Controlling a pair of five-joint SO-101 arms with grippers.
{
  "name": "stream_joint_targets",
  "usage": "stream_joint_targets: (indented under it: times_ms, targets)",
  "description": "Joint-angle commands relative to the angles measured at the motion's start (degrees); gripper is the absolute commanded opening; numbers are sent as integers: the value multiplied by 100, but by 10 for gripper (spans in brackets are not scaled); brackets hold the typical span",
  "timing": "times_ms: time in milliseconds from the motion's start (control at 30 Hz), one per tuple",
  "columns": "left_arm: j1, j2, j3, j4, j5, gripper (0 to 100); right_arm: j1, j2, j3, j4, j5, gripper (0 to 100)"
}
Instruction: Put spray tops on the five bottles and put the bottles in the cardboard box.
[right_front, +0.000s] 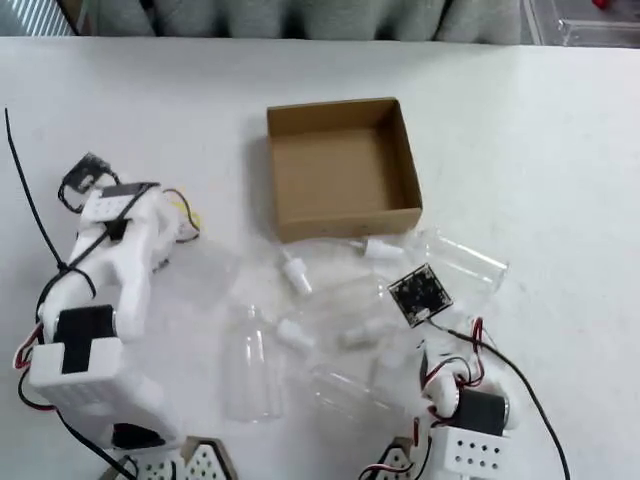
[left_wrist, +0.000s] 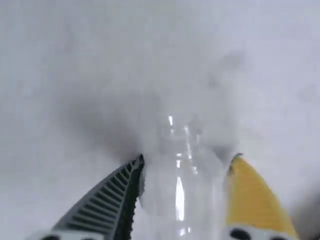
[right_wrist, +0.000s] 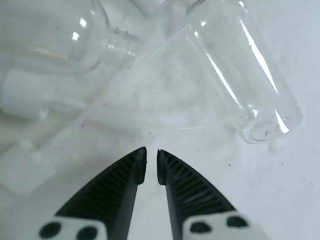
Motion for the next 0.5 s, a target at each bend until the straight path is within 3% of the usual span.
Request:
stream_joint_targets:
  times_ms: [0,167,367,467]
  targets:
    - [163,-57,-457,132,-1020,18,84,-22,53,48,62,18]
    - [268,-48,-545,659,-2725,60,84,-22,53,48,62,18]
    - [637,-4,-862,888,-6145,54,92,-22,53,48,62,18]
    - [831,-4,-862,791,-6549,54,92,-22,53,48,62,18]
